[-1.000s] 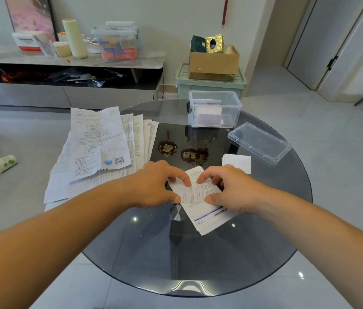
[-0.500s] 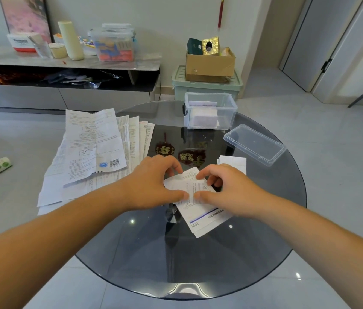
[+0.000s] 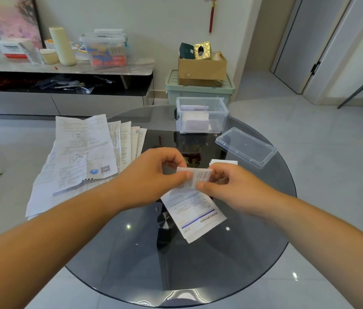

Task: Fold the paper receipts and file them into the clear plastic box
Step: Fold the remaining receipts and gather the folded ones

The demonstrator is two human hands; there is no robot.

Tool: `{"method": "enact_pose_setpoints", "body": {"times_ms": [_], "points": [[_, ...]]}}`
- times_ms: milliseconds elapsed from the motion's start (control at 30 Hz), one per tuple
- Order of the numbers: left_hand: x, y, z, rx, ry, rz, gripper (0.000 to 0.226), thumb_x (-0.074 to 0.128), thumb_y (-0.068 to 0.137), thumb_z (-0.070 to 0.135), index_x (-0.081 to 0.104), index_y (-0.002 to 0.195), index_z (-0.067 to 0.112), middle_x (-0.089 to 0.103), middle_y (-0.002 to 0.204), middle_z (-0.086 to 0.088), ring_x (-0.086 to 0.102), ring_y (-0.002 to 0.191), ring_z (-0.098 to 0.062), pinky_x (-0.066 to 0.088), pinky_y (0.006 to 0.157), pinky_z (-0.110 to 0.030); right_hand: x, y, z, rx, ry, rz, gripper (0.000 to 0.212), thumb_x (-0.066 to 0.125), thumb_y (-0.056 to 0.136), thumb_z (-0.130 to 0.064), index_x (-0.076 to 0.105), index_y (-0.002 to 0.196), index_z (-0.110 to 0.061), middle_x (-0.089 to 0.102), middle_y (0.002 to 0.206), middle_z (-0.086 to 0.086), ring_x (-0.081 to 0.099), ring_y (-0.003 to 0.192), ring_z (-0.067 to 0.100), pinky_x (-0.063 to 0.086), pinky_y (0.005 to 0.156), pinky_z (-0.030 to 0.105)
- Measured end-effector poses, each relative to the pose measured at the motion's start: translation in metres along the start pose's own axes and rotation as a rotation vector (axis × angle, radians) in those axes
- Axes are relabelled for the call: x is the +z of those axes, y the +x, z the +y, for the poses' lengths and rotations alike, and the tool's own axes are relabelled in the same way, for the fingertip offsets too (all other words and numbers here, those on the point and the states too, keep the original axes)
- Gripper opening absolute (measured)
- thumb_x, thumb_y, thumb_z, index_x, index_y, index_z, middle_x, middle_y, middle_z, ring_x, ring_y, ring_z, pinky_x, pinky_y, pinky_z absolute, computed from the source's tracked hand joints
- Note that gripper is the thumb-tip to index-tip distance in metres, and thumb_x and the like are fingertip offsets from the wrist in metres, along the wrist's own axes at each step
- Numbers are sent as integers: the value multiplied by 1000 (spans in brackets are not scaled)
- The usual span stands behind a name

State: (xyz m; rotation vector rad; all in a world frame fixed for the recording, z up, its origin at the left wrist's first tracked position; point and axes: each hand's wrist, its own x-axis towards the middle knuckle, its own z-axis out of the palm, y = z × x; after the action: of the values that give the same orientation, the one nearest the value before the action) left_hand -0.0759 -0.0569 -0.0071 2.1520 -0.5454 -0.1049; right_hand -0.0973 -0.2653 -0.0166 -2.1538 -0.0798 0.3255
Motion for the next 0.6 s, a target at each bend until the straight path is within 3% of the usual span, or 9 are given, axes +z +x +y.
{"method": "enact_pose_setpoints", "body": {"times_ms": [133, 233, 333, 500, 600], "points": [[9, 11, 21, 81, -8, 117, 8, 69, 89, 34, 66, 83, 31, 67, 102, 16, 62, 96, 5, 57, 83, -27, -17, -5, 2, 124, 572, -48, 24, 69, 92, -18, 66, 113, -8, 74, 106, 13, 73, 97, 32, 60, 80, 33], [23, 25, 28, 34, 27, 113, 9, 70, 91, 33, 66, 83, 30, 66, 100, 21, 60, 93, 14, 51, 77, -14, -28, -3, 9, 79, 712, 60, 13, 69, 89, -7, 64, 99, 0, 73, 104, 21, 72, 99, 34, 60, 83, 36], [37, 39, 26, -73, 24, 56, 11, 71, 91, 32, 64, 85, 25, 73, 84, 12, 68, 74, 6, 51, 59, -11, -36, 2, 19, 29, 621, 227, 9, 73, 85, -1, 65, 87, -4, 75, 91, 16, 74, 91, 28, 59, 79, 34], [56, 54, 21, -100, 115, 36, 12, 73, 90, 28, 62, 87, 23, 66, 81, 13, 64, 68, -2, 47, 54, -6, -44, 9, 33, -29, 381, 381, 21, 72, 84, 8, 65, 93, -10, 69, 87, 9, 68, 69, 8, 55, 61, 16], [66, 60, 19, -83, 180, 28, 16, 75, 88, 23, 59, 88, 24, 58, 81, 16, 58, 66, -6, 43, 51, -6, -45, 17, 43, -45, 201, 427, 23, 74, 83, 5, 66, 91, -15, 68, 81, 2, 65, 67, 9, 55, 61, 14]]}}
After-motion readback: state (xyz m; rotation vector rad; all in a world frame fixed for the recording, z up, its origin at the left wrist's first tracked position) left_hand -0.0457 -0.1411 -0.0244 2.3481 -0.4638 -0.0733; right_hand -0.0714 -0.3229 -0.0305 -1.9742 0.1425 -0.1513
